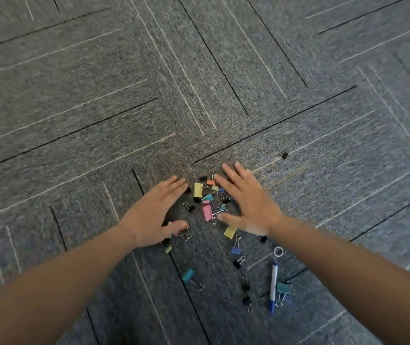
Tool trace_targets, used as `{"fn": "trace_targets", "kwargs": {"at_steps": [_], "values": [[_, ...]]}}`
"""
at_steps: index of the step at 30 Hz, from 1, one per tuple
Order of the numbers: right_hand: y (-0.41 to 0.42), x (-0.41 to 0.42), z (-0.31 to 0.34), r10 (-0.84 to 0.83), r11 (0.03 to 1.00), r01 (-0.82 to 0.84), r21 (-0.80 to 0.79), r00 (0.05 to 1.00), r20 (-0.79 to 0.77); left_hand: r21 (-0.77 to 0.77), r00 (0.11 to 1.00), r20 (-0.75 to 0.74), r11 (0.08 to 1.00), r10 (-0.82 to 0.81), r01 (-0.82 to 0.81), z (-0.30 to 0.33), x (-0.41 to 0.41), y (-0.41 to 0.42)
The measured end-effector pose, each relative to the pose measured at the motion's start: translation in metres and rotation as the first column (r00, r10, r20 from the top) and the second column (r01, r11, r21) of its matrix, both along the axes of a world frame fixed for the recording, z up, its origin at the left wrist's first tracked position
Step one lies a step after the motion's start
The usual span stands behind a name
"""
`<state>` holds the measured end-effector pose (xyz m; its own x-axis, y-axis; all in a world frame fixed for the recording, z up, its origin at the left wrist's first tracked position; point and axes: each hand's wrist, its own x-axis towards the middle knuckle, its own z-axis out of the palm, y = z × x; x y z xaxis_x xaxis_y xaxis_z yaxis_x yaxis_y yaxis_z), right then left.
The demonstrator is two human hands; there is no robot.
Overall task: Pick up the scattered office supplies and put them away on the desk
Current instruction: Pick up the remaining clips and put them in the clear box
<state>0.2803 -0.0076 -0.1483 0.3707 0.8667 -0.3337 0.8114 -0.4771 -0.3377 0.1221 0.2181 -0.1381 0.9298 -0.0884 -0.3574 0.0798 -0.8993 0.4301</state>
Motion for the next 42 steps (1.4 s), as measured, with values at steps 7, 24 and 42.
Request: {"fn": "trace_targets", "kwargs": {"at_steps": [7,24,42], "values": [[-0.003,-0.044,-0.022,0.132,0.991,-0.128,-0.030,0.973,0.187,0.232,0.999,0.012,0.972,0.036,-0.038,-0.024,-0.042,-0.036],[0.045,-0.024,-0.017,-0.015,0.995,-0.018,0.094,0.940,0.340,0.234,0.979,0.161,0.959,0.125,-0.161,-0.022,-0.006,-0.029],[0.014,-0.016,0.001,0.152,0.988,-0.151,-0.021,0.969,0.195,0.330,0.969,0.237,0.933,0.066,-0.144,-0.014,0.015,-0.032]]}}
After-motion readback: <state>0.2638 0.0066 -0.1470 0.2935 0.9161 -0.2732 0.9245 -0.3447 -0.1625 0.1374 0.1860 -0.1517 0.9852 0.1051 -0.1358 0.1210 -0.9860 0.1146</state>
